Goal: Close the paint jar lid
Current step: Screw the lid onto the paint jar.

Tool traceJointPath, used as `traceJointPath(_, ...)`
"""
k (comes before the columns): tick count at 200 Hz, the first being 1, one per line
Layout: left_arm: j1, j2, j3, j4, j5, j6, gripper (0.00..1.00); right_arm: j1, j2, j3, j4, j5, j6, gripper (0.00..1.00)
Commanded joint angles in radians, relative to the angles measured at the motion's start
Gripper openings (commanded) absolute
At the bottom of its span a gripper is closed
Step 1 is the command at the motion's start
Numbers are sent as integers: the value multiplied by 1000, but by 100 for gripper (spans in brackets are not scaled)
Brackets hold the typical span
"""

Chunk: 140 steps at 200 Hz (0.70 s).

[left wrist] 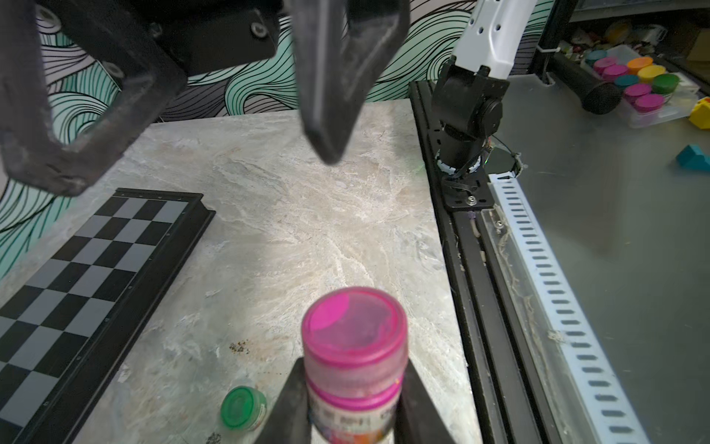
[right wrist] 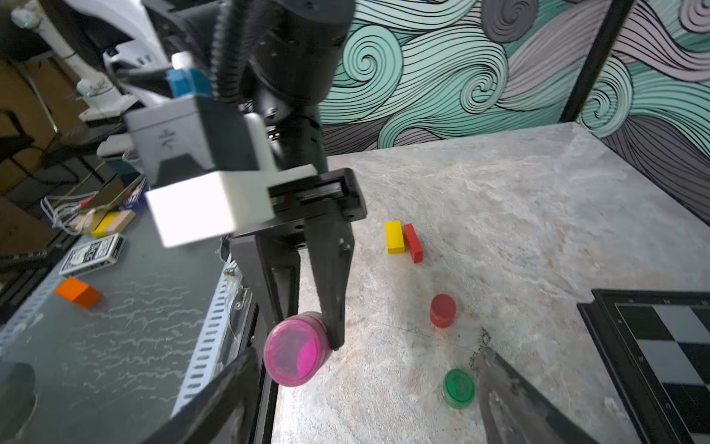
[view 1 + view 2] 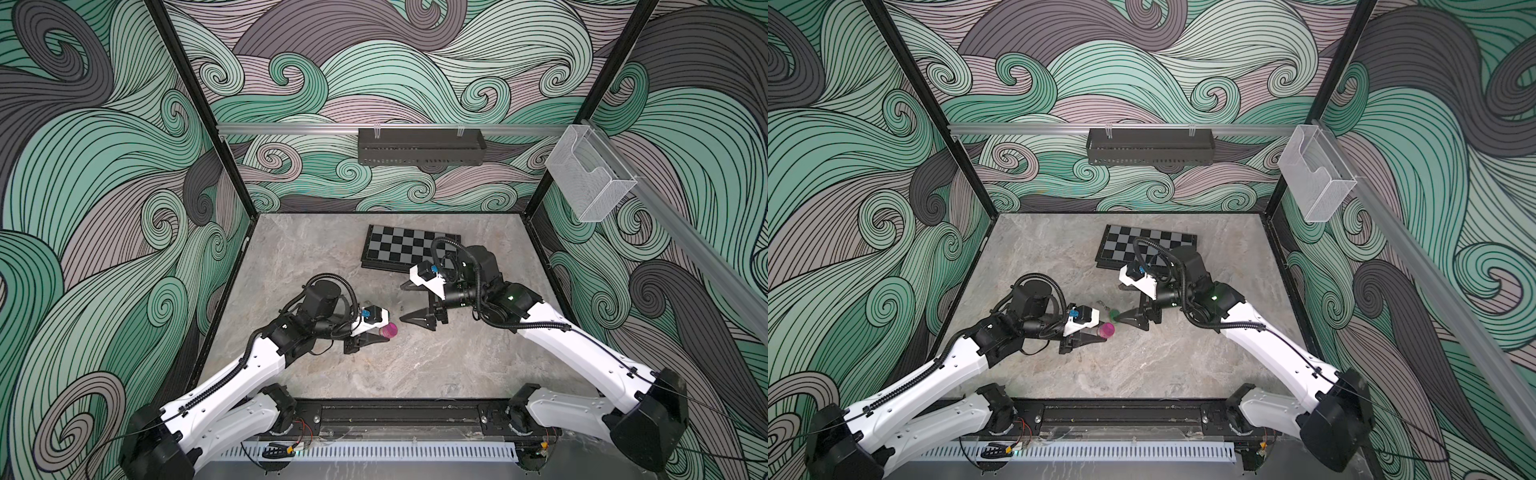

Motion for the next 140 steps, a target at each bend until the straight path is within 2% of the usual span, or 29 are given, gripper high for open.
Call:
traceJointPath(1,-3,8,44,-40,53,28,7,29,20,-13,-16,-45,-231,86)
traceJointPath(25,-3,8,42,-40,51,30,7,61,19,-35,12,-18,-264,75)
traceJointPath(42,-3,8,44,-40,47,31,7,84,38,-28,-16,11,-289,73)
traceJointPath(77,-3,5,43,-39,37,34,7,110,65,-30,-13,33,-292,60)
traceJointPath(133,-2,-1,39,-26,19,34,7,128,74,-31,-36,54,-305,53)
traceJointPath(140,-2,-3,36,-23,17,34,7,131,73,-32,-38,58,-308,58)
